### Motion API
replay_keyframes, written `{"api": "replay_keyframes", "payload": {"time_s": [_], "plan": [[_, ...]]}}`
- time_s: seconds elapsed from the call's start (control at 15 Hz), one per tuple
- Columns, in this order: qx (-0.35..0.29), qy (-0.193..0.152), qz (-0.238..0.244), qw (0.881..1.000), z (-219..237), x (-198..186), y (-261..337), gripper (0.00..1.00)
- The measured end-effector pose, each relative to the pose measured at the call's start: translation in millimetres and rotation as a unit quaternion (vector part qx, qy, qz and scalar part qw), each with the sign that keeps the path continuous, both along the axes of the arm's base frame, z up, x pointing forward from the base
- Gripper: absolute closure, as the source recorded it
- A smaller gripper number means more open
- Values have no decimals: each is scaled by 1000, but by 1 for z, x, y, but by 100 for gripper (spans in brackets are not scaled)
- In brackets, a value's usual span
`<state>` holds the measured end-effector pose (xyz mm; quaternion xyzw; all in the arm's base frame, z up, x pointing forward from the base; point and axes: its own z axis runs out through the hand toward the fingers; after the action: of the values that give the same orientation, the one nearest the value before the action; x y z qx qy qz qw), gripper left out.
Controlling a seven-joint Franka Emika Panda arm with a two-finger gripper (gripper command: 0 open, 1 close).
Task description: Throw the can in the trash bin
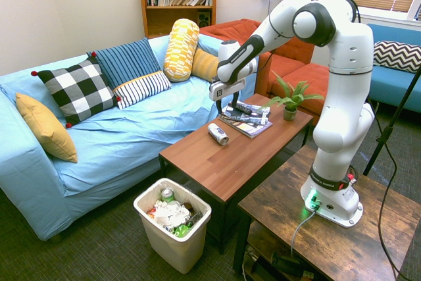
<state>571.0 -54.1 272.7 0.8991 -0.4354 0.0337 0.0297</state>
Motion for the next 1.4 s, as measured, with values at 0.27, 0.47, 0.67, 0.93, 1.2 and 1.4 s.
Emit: {"api": "replay_keyframes", "payload": {"time_s": [0.27, 0.47, 0.67, 0.93, 1.2, 1.4], "plan": [[-13, 12, 6, 1000, -35, 26, 16, 0], [-26, 19, -7, 999, -56, 38, 20, 0], [-37, 31, -23, 999, -85, 48, 13, 0], [-41, 47, -36, 997, -125, 58, 2, 0], [-39, 66, -37, 996, -151, 65, 0, 0], [-38, 76, -32, 996, -165, 65, -1, 100]]}}
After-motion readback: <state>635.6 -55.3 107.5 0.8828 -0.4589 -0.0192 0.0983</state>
